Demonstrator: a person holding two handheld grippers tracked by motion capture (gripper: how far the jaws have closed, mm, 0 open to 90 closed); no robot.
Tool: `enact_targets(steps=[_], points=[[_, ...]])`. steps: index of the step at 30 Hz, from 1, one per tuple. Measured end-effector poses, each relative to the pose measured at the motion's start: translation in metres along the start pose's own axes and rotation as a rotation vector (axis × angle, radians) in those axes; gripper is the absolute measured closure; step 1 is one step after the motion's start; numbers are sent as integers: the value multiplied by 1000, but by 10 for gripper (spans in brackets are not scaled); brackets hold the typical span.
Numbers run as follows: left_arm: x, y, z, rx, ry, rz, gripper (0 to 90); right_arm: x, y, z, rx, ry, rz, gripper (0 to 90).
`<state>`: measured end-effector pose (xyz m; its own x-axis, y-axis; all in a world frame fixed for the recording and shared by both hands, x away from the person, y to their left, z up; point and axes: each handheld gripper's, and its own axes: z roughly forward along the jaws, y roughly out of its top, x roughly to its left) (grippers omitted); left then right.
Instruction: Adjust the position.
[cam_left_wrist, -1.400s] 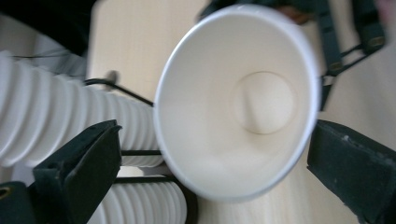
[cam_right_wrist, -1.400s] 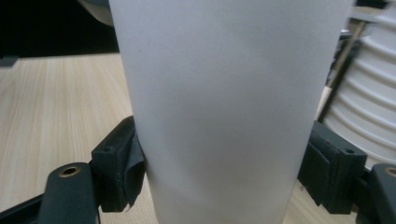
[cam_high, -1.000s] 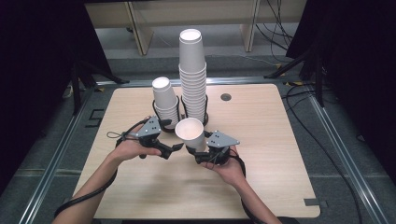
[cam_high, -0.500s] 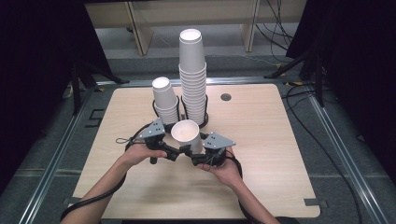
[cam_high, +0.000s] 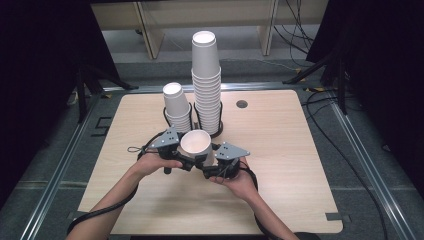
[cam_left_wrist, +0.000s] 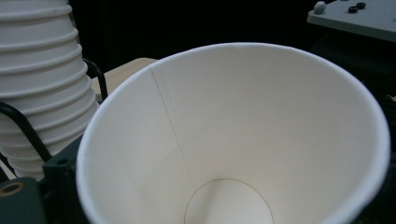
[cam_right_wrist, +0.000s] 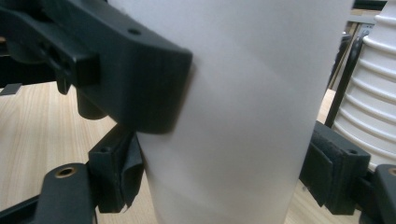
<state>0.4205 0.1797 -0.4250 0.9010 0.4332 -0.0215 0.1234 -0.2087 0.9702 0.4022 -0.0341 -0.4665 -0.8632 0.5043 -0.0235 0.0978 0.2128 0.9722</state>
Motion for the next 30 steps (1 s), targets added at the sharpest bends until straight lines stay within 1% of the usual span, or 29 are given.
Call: enact_targets(steps=[1,2,3,4,5,6,7,8,9,10,11,12,13,15,16,17,19,21,22,23,24,25,26,27,28,29,30], points=[[-1,0,0,-2,4,6,81,0,0,0,1,-6,-3,221],[-2,0,0,-11,1,10,92,-1,1,0,7,6,-1,216],[-3,0,0,-6,4,21,108,-2,1,0,8,4,-11,210],[-5,1,-1,3,15,36,116,-2,1,0,5,-4,-10,205],[-6,1,-1,-1,19,46,123,-3,2,-1,25,8,-16,198],[-7,3,-2,6,26,58,127,-3,3,-1,30,10,-13,184],[-7,4,-4,6,37,69,129,-2,3,-1,35,14,-6,152],[-7,5,-6,5,48,76,131,-2,2,-2,44,5,-11,141],[-6,7,-8,4,62,84,133,-3,2,-3,51,-16,-44,158],[-5,9,-11,0,79,88,135,-3,2,-6,59,-14,-46,147],[-5,10,-15,-4,94,91,137,-1,1,-8,48,5,-28,153],[-5,11,-18,-8,113,98,138,-1,0,-11,53,12,-33,149],[-5,11,-23,-4,138,106,139,-2,-1,-14,51,31,-25,152],[-6,9,-33,-9,186,113,140,-4,-5,-23,51,7,-17,151],[-6,8,-40,-13,213,108,141,-7,-7,-27,46,-3,-7,151],[-7,5,-46,-11,232,98,140,-9,-9,-33,56,-15,4,151],[-7,-1,-57,3,282,96,141,-15,-14,-44,54,-45,21,151],[-7,-7,-67,12,314,82,141,-22,-20,-55,43,-76,38,151],[-8,-10,-71,18,337,81,141,-26,-22,-61,36,-103,25,151],[-8,-13,-76,28,359,83,141,-26,-24,-65,43,-95,84,151],[-8,-15,-80,22,371,73,142,-29,-25,-71,47,-104,89,150],[-9,-18,-84,24,385,65,142,-33,-26,-75,10,-135,72,150],[-10,-20,-87,21,403,61,142,-35,-27,-82,19,-166,76,150],[-11,-23,-89,7,414,53,142,-36,-27,-86,23,-153,112,151],[-12,-25,-91,3,424,48,142,-36,-27,-92,15,-195,127,150],[-13,-27,-94,8,441,40,142,-39,-27,-95,16,-198,111,150],[-14,-30,-96,-11,461,40,141,-41,-28,-98,12,-199,110,150]])
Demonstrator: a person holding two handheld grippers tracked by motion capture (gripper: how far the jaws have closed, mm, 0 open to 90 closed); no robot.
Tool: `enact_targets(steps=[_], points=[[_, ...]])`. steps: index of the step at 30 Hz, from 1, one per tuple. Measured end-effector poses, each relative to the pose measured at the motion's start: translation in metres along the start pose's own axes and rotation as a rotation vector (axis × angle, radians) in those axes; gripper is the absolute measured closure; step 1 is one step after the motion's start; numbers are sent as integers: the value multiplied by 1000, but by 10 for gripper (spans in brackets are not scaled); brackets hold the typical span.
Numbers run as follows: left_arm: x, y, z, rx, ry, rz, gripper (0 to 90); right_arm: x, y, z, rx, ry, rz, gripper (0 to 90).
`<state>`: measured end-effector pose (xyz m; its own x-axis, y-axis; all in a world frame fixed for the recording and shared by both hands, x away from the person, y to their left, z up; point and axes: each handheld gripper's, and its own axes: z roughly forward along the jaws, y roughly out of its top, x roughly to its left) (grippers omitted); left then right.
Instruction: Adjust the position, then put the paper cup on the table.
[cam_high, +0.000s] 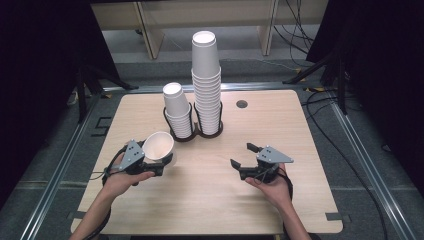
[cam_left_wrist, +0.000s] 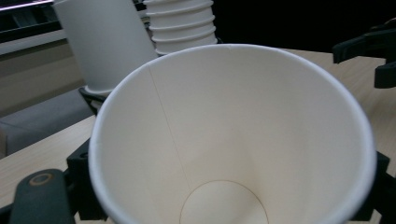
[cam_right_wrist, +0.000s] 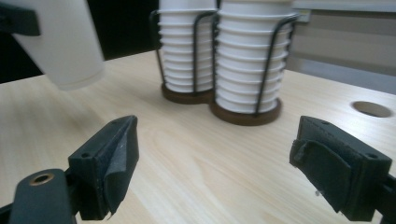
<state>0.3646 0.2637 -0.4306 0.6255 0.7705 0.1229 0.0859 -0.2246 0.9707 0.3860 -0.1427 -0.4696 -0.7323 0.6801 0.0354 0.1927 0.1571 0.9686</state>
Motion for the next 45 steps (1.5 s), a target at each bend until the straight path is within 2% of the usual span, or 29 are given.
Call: enact_targets(steps=[1,2,3,4,6,7,8,9,10,11,12,13,14,16,19,21,22,24,26,27,29,33,36,37,43,45], points=[[0,-3,-2,-1,12,-2,141,-1,-1,-2,-13,-10,21,150],[1,-5,-3,-10,11,4,141,-3,-1,-4,-25,-24,16,150],[0,-7,-5,-1,29,-9,141,-4,-2,-5,-19,-15,45,150],[2,-9,-5,-12,20,0,141,-5,-2,-8,-12,-45,32,150],[3,-11,-10,8,37,-2,141,-6,-2,-8,-30,-42,36,150],[4,-13,-11,-7,42,-9,141,-5,-1,-8,-31,-37,54,151],[5,-14,-13,2,55,-10,141,-6,0,-9,-29,-64,17,150],[5,-16,-13,-21,66,-16,141,-6,0,-9,-40,-74,23,150],[6,-17,-16,-6,79,-22,141,-7,0,-8,-54,-64,36,150],[6,-19,-17,-4,87,-31,141,-8,-1,-9,-40,-68,42,150],[7,-21,-16,-18,88,-30,141,-10,-1,-9,-37,-83,32,150],[7,-23,-17,-7,107,-30,141,-12,-2,-8,-56,-85,24,151],[8,-25,-18,-5,121,-32,141,-12,-3,-9,-38,-87,40,151],[9,-30,-18,-1,136,-46,141,-13,-5,-9,-56,-88,49,151],[10,-34,-14,-4,157,-56,141,-14,-6,-12,-31,-110,67,151],[10,-36,-13,4,168,-60,141,-18,-7,-12,-47,-118,47,151],[9,-36,-13,12,175,-54,141,-17,-7,-12,-50,-120,71,151],[10,-37,-11,-1,170,-56,141,-17,-7,-13,-52,-121,74,151],[9,-37,-12,25,178,-62,141,-18,-6,-12,-55,-132,60,151],[10,-38,-10,12,180,-63,140,-17,-6,-12,-49,-122,80,151],[9,-39,-9,28,189,-62,140,-17,-6,-11,-49,-117,82,151],[9,-41,-4,70,198,-53,140,-16,-6,-11,-39,-138,59,151],[9,-44,-1,78,203,-49,140,-16,-6,-9,-55,-128,58,151],[9,-44,-1,89,208,-53,140,-15,-7,-9,-53,-115,76,151],[10,-47,1,111,206,-63,139,-15,-7,-9,-50,-119,75,151],[11,-47,1,119,201,-59,139,-15,-6,-10,-33,-128,74,151]])
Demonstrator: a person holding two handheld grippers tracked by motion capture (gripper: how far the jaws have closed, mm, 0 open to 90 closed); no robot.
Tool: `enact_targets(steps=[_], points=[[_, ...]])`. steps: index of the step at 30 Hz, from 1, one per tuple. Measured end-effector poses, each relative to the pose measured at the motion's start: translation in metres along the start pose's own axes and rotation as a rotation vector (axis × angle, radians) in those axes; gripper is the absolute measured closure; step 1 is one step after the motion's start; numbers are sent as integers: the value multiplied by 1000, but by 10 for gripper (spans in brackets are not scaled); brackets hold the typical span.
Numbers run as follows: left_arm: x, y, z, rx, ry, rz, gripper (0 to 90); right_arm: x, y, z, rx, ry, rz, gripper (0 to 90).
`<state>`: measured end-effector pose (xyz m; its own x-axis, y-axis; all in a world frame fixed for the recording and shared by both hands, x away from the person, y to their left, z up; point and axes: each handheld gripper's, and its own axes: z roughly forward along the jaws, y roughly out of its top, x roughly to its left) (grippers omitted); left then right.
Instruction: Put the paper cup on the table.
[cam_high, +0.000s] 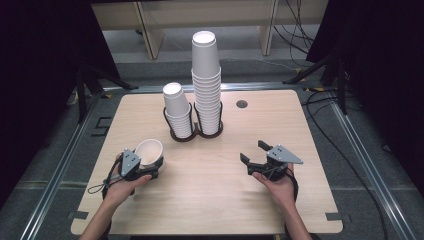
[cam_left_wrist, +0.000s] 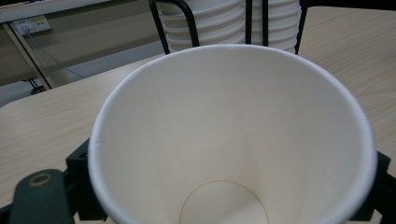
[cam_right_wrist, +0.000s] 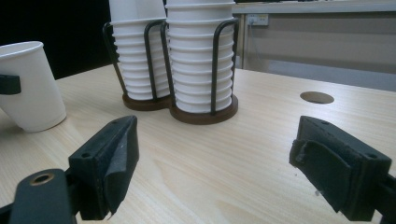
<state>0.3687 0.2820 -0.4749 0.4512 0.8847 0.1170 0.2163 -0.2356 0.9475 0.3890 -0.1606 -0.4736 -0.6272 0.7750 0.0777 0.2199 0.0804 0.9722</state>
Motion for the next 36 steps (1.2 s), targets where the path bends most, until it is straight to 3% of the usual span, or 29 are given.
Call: enact_targets(steps=[9,14,21,23,27,29,34,36], points=[[4,-3,2,-23,0,-18,105,0,0,2,-7,10,-16,151],[5,-3,2,-44,7,-37,0,2,0,3,4,10,-6,151],[4,-1,-4,-42,13,-41,0,1,0,3,10,17,-19,151],[4,-2,-5,-58,17,-48,0,2,-1,3,6,24,5,151],[5,-1,-12,-51,25,-57,0,0,0,1,6,6,-19,151],[6,-2,-17,-53,25,-54,0,0,-1,3,-4,21,-1,151],[9,-9,-32,-56,35,-60,0,1,-1,0,17,-1,-2,151],[10,-13,-38,-61,40,-63,0,1,-2,1,-2,-1,-4,151]])
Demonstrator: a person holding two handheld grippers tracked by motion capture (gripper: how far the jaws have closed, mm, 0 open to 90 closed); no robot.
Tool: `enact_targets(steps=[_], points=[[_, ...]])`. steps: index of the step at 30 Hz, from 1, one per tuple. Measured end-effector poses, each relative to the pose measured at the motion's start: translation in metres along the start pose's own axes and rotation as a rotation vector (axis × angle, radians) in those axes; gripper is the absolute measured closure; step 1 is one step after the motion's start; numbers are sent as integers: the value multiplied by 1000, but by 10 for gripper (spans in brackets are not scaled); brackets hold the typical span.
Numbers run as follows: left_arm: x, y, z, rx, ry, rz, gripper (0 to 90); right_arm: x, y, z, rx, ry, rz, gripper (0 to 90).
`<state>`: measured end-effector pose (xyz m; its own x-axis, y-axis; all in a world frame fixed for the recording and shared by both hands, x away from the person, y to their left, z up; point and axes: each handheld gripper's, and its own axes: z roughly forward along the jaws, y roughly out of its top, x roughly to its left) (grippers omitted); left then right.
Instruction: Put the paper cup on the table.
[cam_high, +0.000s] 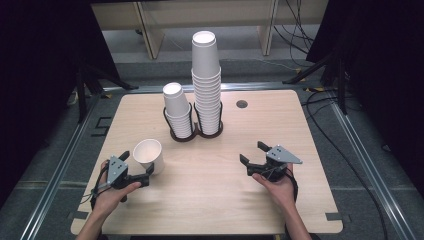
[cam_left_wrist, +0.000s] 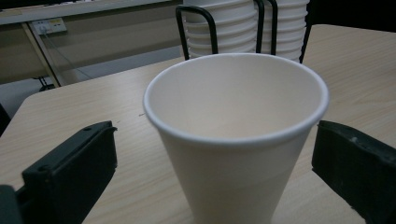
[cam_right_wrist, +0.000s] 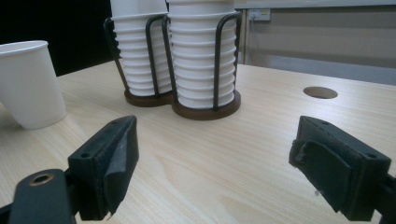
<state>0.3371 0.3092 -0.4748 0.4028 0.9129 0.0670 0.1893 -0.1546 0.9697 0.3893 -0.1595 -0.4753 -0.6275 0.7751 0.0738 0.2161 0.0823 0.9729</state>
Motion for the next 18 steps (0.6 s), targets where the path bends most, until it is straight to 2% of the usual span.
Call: enact_targets(steps=[4,6,7,9,10,11,12,13,14,15,16,17,18], points=[[5,-8,-12,-5,16,-4,0,-1,0,0,7,3,-5,151],[7,-12,-16,-25,18,-19,0,-1,0,0,7,5,-10,151],[8,-13,-20,-13,23,-20,0,-1,-1,0,7,2,0,151],[8,-16,-22,-26,21,-30,0,-1,-2,2,-4,7,4,151],[8,-17,-23,-17,21,-32,0,-2,-1,1,4,3,-3,151],[7,-18,-22,-31,16,-37,0,-2,-2,1,4,-1,-2,151],[6,-19,-24,-20,22,-32,0,-2,-2,1,2,-2,-11,151],[5,-20,-25,-9,21,-27,0,-1,-3,2,-1,13,22,151],[4,-21,-23,-28,13,-26,0,-1,-3,2,-2,12,23,151],[3,-22,-23,-23,15,-25,0,-2,-2,0,2,-8,-2,151],[3,-21,-25,4,17,-21,0,-1,-3,1,-1,1,15,151],[3,-22,-24,-2,13,-22,0,-2,-3,1,-8,12,16,151],[2,-21,-23,-5,14,-24,0,-3,-3,1,-5,-6,4,151]])
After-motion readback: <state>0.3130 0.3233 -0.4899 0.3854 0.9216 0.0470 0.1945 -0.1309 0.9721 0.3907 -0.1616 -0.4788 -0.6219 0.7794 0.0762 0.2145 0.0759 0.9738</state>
